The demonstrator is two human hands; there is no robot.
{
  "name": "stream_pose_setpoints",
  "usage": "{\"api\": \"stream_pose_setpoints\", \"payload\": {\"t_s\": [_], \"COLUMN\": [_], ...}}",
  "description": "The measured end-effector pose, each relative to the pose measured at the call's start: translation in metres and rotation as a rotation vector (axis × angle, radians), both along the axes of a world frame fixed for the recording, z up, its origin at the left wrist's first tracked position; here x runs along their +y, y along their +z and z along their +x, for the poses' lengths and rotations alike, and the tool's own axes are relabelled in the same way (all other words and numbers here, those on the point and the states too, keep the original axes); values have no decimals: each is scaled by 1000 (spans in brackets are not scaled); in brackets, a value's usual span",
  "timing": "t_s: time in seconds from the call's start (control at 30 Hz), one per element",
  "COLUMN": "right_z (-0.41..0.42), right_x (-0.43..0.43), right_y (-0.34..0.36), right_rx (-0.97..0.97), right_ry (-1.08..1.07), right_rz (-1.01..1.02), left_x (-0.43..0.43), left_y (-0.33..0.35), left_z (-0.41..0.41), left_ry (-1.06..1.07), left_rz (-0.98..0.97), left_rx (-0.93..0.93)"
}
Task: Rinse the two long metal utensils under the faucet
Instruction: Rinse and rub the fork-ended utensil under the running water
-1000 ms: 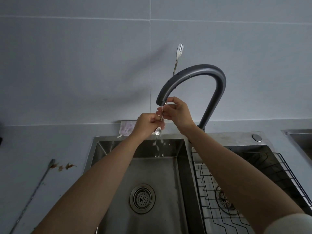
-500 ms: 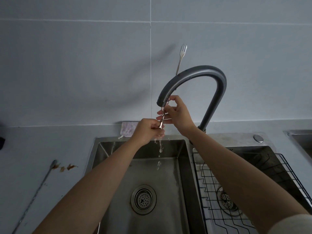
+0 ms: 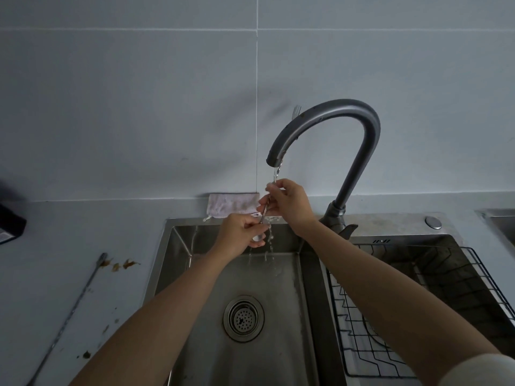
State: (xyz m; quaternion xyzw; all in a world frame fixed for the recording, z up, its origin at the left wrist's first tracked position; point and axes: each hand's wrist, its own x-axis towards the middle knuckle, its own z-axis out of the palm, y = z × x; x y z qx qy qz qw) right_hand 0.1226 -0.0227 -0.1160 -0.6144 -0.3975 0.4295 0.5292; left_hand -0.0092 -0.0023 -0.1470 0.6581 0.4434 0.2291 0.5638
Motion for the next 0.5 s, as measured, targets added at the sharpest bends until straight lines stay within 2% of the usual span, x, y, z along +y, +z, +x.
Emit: {"api": "stream_pose_setpoints", "payload": {"t_s": [0.27, 0.5], "right_z": [1, -9], "right_x": [-4, -8], "right_y": [1, 1], "right_rx": [159, 177], "right_ry": [-27, -67], "right_rz": [-20, -83], "left_x": [-12, -23], "left_y": [-10, -21], "left_z": [-12, -20], "left_ry": [-15, -49], "left_rz": [11, 24], "left_rx": [74, 115]}}
